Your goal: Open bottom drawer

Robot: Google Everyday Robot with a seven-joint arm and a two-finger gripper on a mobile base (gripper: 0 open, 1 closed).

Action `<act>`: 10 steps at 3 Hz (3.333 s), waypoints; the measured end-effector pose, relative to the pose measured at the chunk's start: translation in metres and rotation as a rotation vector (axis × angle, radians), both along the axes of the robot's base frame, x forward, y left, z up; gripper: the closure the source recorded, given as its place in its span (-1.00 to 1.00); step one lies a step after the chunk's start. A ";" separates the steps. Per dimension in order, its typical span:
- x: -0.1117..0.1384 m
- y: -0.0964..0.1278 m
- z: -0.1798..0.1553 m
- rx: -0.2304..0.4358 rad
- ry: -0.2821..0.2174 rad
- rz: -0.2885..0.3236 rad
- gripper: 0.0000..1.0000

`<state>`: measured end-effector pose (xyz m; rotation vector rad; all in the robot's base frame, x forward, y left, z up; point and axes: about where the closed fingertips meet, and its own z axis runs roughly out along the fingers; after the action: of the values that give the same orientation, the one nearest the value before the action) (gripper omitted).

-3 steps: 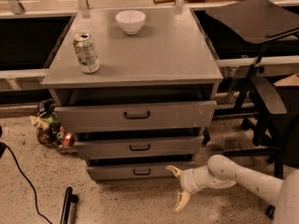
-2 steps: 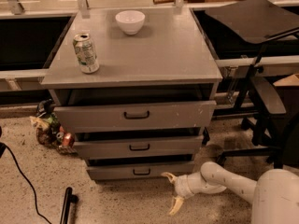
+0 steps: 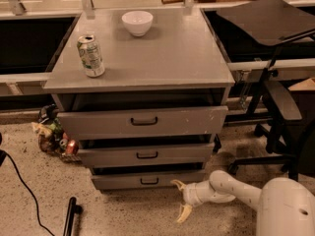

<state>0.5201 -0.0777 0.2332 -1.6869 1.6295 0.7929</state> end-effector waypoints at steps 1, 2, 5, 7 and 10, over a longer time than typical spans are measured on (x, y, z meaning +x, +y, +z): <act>0.025 -0.008 -0.011 -0.034 -0.044 -0.037 -1.00; 0.046 -0.011 -0.005 -0.070 -0.117 -0.052 -1.00; 0.076 0.034 -0.030 -0.214 -0.155 0.045 -1.00; 0.085 0.045 -0.048 -0.238 -0.141 0.040 -1.00; 0.106 0.039 -0.057 -0.172 -0.220 -0.119 -1.00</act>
Offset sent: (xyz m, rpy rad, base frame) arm 0.0727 -0.0193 0.0074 -0.1193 -0.2133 -0.0769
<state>0.6256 -0.0383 0.1760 -1.7091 1.6627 0.4029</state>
